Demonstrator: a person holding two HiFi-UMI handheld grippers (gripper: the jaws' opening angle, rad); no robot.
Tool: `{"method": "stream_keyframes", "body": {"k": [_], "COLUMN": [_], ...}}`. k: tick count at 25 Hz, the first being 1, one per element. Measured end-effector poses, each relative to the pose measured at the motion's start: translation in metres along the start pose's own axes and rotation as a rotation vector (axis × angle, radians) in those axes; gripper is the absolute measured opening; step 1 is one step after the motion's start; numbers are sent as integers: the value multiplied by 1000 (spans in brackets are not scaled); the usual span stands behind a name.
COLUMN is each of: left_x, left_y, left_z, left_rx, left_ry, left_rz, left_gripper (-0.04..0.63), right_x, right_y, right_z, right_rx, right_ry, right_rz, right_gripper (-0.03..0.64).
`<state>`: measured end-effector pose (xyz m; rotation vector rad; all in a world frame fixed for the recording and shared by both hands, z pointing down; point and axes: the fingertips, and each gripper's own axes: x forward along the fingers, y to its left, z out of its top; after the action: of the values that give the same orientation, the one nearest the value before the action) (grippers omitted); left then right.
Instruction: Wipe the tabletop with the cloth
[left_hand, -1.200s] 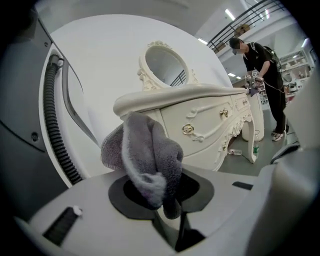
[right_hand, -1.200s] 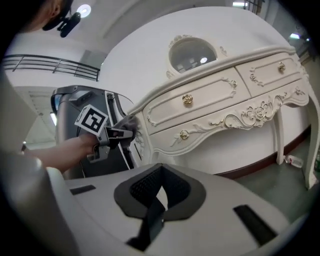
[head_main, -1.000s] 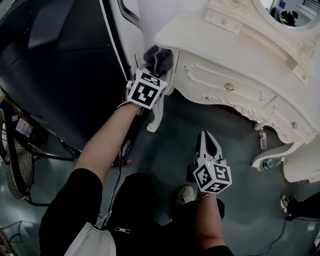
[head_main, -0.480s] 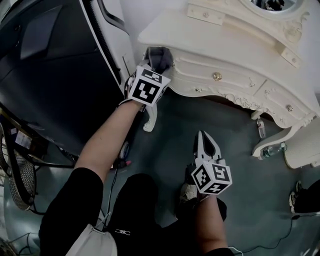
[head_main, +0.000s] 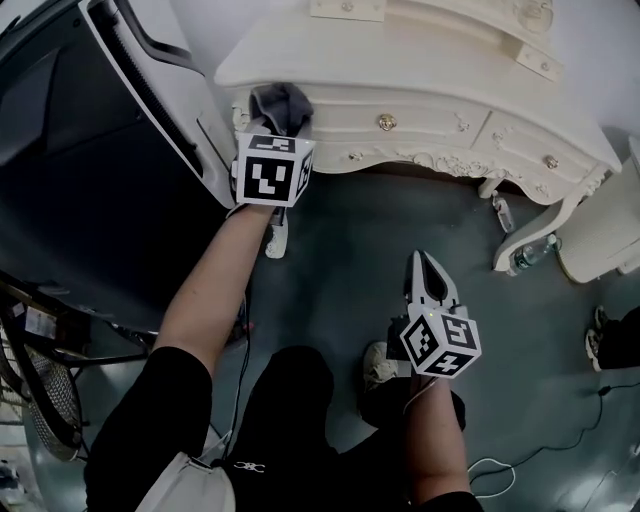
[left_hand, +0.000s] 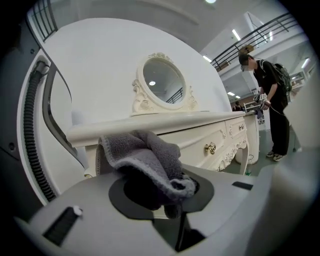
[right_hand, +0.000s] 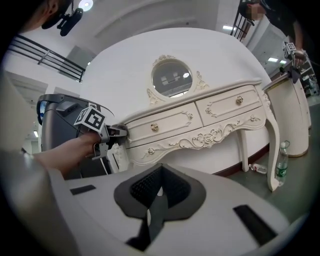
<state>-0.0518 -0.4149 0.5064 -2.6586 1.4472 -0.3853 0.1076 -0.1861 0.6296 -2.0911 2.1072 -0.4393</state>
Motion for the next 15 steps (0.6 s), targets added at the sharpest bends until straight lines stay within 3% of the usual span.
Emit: {"method": "stream_keyframes", "body": {"k": [6, 15], "left_x": [4, 38], "left_y": [-50, -136], "left_z": [21, 47], "left_rx": [-5, 70], "left_ry": [-45, -23], "left_rz": [-119, -261], "left_gripper": [94, 95], "right_x": [-25, -39], "right_y": [-21, -62], "right_z": [-16, 2], "right_rx": [-41, 37], "right_ry": [26, -34], "right_rz": [-72, -119], "right_gripper": [5, 5]}}
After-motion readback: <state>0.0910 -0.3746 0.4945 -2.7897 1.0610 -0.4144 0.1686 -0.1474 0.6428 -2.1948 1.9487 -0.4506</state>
